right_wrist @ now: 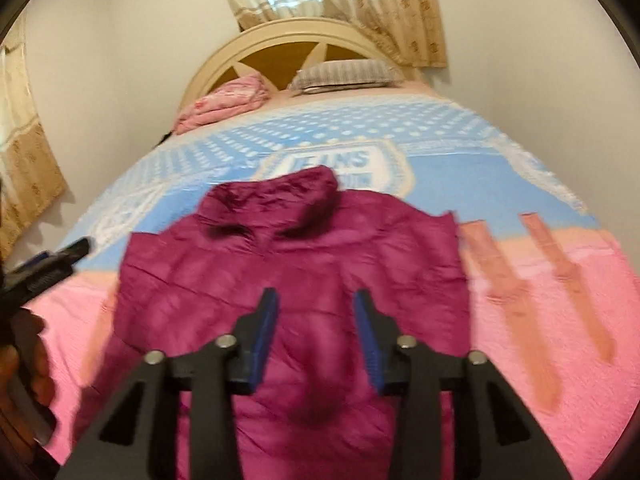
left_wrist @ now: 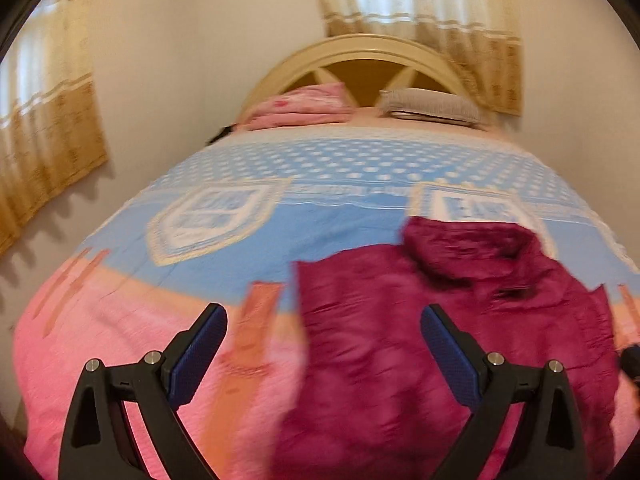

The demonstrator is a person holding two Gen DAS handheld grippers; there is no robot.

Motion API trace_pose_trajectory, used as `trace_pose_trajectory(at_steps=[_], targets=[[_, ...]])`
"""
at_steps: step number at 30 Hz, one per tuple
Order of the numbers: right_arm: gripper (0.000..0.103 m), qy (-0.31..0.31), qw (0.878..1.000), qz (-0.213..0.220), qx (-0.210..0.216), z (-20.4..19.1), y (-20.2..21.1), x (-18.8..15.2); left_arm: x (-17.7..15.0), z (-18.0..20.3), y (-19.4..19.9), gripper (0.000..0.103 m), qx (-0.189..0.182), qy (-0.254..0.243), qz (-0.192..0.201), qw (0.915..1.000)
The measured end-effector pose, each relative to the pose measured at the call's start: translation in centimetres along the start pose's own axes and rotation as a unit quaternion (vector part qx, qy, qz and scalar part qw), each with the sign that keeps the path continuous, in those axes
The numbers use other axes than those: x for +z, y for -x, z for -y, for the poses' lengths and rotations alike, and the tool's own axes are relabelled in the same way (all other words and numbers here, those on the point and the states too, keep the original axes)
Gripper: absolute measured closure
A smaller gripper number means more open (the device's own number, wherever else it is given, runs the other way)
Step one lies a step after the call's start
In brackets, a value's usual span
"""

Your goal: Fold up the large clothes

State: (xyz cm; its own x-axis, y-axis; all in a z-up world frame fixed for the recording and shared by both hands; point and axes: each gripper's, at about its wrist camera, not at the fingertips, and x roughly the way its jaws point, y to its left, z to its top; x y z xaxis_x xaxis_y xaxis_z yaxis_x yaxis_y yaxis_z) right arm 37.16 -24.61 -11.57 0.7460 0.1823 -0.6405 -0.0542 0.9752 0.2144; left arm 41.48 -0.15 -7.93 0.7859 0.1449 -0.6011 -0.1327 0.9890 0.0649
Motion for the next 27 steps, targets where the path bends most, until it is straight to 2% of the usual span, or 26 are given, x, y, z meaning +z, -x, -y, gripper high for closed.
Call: trace_pose_trajectory(at_steps=[3, 8, 9, 12, 27], targets=[[0.062, -0.003, 1.000, -0.016, 0.011, -0.9, -2.9, 0.3, -0.2, 1.7, -2.7, 0.005, 0.017, -0.014, -0.012, 0.9997], [0.063, 0.005, 0.999, -0.041, -0.003, -1.1, -6.8, -1.2, -3.5, 1.9, -9.5, 0.005, 0.074, -0.045, -0.077, 0.9932], [0.063, 0.005, 0.999, -0.045, -0.005, -0.9, -7.4, -1.6, -4.3, 1.5, -10.7, 0.005, 0.077, -0.044, -0.094, 0.9916], [0.065, 0.015, 0.998, -0.056, -0.008, -0.7, -8.7, -2.9, -5.4, 0.4, -12.4, 0.004, 0.047, -0.015, -0.121, 0.9915], [0.065, 0.036, 0.997, -0.054, -0.032, -1.1, -10.2, -4.8, -6.0, 1.3, -12.7, 0.001, 0.070, -0.029, -0.114, 0.9906]])
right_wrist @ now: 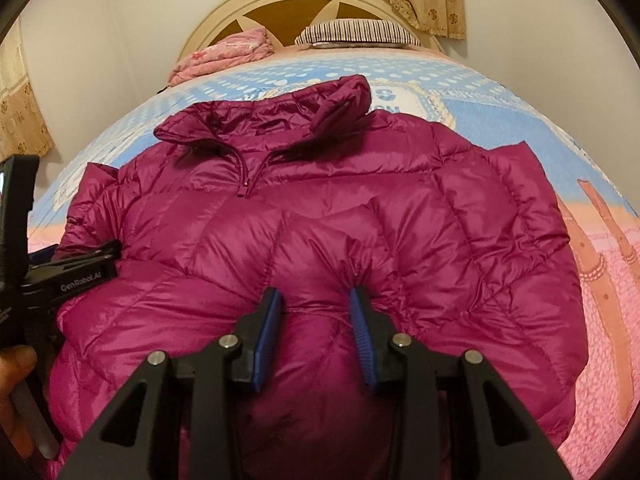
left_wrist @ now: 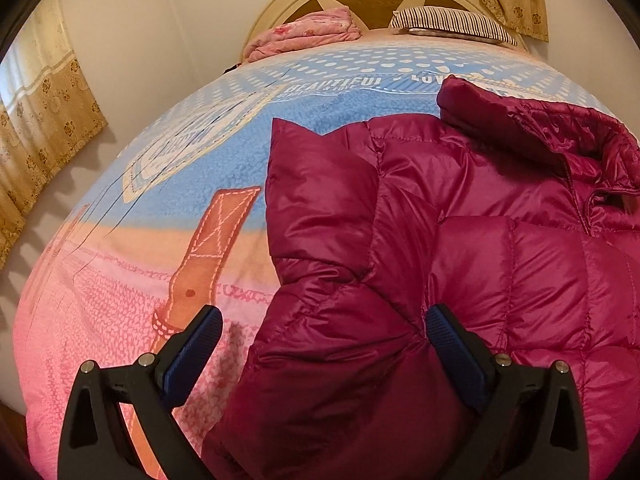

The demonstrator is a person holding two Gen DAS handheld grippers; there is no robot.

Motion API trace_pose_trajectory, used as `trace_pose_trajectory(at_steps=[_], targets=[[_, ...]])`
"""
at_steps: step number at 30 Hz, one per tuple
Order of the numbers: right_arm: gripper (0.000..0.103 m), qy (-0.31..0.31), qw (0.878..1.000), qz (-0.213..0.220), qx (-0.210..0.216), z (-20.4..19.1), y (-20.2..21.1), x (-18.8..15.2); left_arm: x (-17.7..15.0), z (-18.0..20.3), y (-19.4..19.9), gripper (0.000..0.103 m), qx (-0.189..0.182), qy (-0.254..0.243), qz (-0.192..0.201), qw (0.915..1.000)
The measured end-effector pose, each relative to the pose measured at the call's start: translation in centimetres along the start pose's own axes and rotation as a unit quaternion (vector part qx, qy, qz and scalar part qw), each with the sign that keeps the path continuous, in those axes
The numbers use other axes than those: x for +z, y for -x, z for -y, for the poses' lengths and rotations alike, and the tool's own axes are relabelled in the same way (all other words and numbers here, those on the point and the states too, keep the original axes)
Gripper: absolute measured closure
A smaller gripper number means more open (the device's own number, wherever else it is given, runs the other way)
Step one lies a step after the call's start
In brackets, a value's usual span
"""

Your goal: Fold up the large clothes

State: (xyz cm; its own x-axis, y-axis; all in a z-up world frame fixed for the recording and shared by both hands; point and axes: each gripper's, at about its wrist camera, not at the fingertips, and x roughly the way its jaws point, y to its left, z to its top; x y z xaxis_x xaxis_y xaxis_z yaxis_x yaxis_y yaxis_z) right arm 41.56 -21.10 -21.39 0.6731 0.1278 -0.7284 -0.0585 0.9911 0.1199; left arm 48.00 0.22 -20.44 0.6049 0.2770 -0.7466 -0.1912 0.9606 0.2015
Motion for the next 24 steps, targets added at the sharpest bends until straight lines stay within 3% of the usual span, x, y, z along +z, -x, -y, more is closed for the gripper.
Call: trace_pose_trajectory(at_steps=[24], targets=[[0.065, 0.014, 1.000, 0.004, -0.024, -0.56, -0.58, -0.26, -0.17, -0.52, -0.25, 0.001, -0.007, 0.007, 0.000, 1.0000]])
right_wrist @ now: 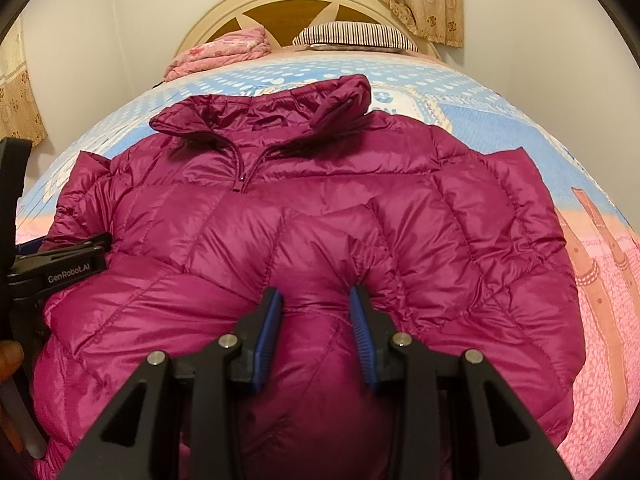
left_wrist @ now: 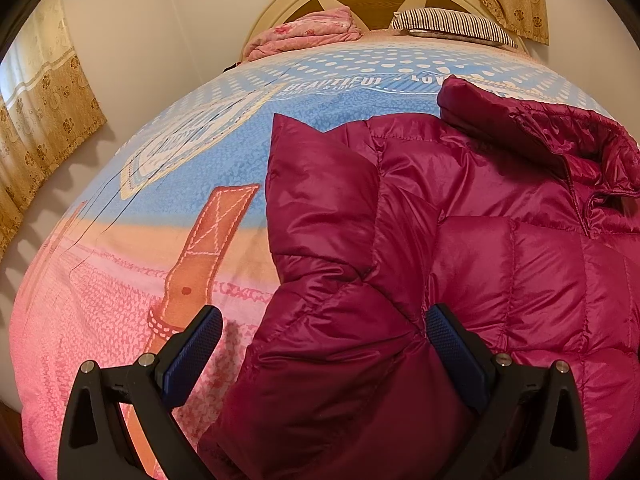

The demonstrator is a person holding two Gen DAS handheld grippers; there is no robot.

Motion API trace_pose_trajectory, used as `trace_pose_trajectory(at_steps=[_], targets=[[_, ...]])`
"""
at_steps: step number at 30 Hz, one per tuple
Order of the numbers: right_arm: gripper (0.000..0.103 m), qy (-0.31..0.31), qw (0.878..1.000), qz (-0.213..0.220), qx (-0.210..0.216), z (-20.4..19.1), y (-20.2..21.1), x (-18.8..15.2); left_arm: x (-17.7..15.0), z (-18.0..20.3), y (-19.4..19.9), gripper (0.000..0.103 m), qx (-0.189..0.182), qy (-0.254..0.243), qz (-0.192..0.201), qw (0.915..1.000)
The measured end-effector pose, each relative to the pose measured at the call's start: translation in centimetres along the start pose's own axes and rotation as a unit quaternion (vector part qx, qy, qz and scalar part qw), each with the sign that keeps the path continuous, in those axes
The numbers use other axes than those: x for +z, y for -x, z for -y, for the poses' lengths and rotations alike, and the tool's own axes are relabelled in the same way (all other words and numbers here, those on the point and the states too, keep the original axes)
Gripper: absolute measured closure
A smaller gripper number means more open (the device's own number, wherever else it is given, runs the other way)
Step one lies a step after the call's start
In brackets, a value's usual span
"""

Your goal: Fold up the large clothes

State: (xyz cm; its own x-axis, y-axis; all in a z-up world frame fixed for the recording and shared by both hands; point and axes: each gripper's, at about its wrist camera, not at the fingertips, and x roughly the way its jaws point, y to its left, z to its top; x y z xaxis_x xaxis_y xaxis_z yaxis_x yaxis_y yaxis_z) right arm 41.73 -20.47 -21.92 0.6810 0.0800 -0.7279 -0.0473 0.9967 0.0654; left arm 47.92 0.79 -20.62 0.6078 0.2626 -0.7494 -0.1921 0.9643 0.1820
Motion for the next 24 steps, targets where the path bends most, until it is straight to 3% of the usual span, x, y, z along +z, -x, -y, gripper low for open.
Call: trace_pose_trajectory(at_steps=[9, 11, 13, 14, 18, 20, 24], targets=[[0.063, 0.005, 1.000, -0.007, -0.001, -0.1, 0.1, 0.3, 0.5, -1.0, 0.2, 0.001, -0.021, 0.004, -0.011, 0.9997], [0.053, 0.013, 1.000, -0.009, 0.008, 0.0, 0.7, 0.6, 0.9, -1.7, 1.2, 0.001, -0.019, -0.003, -0.009, 0.9998], [0.019, 0.027, 0.999, -0.003, 0.018, -0.1, 2.1, 1.1, 1.9, -3.2, 3.4, 0.001, -0.026, 0.006, 0.014, 0.9996], [0.014, 0.030, 0.999, 0.005, 0.017, -0.1, 2.8, 1.4, 2.5, -3.8, 4.4, 0.001, -0.034, 0.009, 0.027, 0.9990], [0.013, 0.039, 0.999, 0.029, 0.021, 1.0, 4.5, 4.7, 6.6, -4.4, 7.5, 0.001, -0.054, 0.000, 0.081, 0.9952], [0.013, 0.031, 0.999, 0.027, 0.025, 2.0, 3.9, 7.1, 9.1, -3.4, 7.5, 0.001, -0.077, -0.012, 0.078, 0.9939], [0.013, 0.030, 0.999, 0.031, 0.010, 3.5, 1.7, 12.0, 13.0, -0.1, 5.9, 0.001, -0.082, -0.037, 0.079, 0.9928]])
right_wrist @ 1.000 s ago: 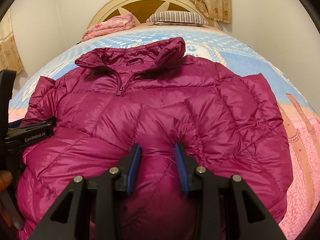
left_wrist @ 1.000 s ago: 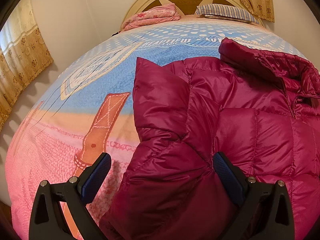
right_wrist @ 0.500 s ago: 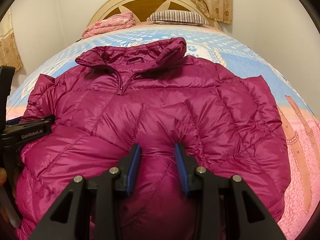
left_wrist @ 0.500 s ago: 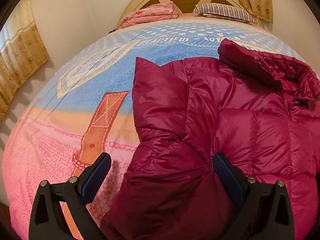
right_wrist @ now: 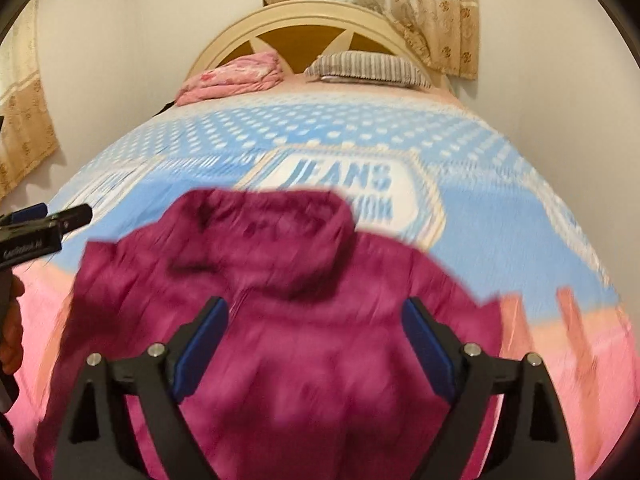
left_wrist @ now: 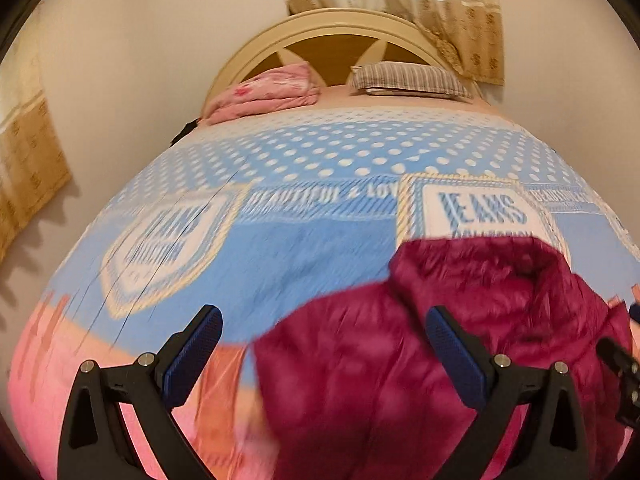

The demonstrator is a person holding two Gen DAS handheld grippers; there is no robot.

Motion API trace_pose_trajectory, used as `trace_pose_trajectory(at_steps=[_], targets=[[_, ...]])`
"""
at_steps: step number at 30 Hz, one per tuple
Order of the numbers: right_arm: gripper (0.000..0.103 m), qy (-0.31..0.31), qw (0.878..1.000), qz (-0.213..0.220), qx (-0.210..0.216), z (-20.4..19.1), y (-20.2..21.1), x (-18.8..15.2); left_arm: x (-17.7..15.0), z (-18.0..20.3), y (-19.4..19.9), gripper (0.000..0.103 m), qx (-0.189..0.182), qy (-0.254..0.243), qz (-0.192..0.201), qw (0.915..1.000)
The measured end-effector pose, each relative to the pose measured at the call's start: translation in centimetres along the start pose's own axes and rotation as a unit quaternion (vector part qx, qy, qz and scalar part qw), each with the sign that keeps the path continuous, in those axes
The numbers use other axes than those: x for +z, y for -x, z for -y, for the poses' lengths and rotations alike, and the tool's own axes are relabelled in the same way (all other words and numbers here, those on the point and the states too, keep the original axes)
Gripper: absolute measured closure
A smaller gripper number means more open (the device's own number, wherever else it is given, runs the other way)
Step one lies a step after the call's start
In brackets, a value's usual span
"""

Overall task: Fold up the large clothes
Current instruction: 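Grasp the hem with both grippers and fold it up toward the collar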

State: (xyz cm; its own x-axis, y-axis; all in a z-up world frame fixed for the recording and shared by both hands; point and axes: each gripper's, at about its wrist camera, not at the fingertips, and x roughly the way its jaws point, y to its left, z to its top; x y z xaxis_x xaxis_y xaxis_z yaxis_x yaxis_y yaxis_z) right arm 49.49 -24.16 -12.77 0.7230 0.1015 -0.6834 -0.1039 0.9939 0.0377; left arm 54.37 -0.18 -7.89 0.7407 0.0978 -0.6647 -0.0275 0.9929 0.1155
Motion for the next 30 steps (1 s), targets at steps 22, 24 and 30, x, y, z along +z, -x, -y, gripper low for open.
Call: trace_pose_trajectory(at_steps=[22, 24, 30], targets=[[0.093, 0.114, 0.991, -0.074, -0.014, 2.9, -9.4, 3.9, 2.2, 6.3, -8.6, 0.100, -0.037, -0.098, -0.031, 0.9939], [0.094, 0.124, 0.990, -0.063, -0.018, 2.9, -8.4, 3.7, 1.8, 6.0, -7.2, 0.101, -0.036, -0.102, -0.015, 0.9940], [0.095, 0.146, 0.988, -0.048, -0.027, 2.8, -6.6, 2.0, -1.3, 5.8, -4.9, 0.101, -0.034, -0.129, 0.008, 0.9911]])
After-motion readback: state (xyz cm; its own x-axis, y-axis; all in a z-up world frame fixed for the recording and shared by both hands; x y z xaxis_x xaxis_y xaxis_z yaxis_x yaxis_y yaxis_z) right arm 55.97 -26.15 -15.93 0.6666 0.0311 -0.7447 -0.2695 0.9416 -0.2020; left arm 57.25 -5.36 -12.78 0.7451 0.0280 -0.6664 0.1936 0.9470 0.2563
